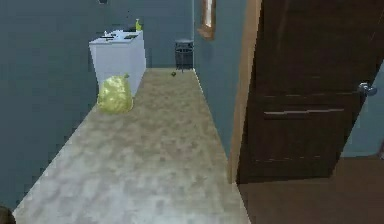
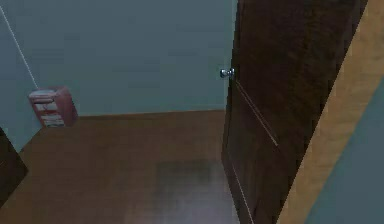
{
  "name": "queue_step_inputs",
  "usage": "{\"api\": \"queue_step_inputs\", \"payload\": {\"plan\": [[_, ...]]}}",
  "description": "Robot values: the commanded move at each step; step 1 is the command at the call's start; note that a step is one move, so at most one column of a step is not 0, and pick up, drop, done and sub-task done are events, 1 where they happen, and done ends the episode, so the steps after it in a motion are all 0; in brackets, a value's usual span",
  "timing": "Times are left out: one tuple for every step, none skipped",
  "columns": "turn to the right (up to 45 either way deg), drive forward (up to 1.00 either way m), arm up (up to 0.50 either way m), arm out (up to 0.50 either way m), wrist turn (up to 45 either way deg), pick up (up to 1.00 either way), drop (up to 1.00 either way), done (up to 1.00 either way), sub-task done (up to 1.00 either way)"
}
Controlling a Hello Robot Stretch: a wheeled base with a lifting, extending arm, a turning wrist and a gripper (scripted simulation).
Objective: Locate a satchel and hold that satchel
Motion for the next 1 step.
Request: {"api": "queue_step_inputs", "payload": {"plan": [[-9.0,0.0,0.0,0.0,0.0,0.0,0.0,0.0,0.0]]}}
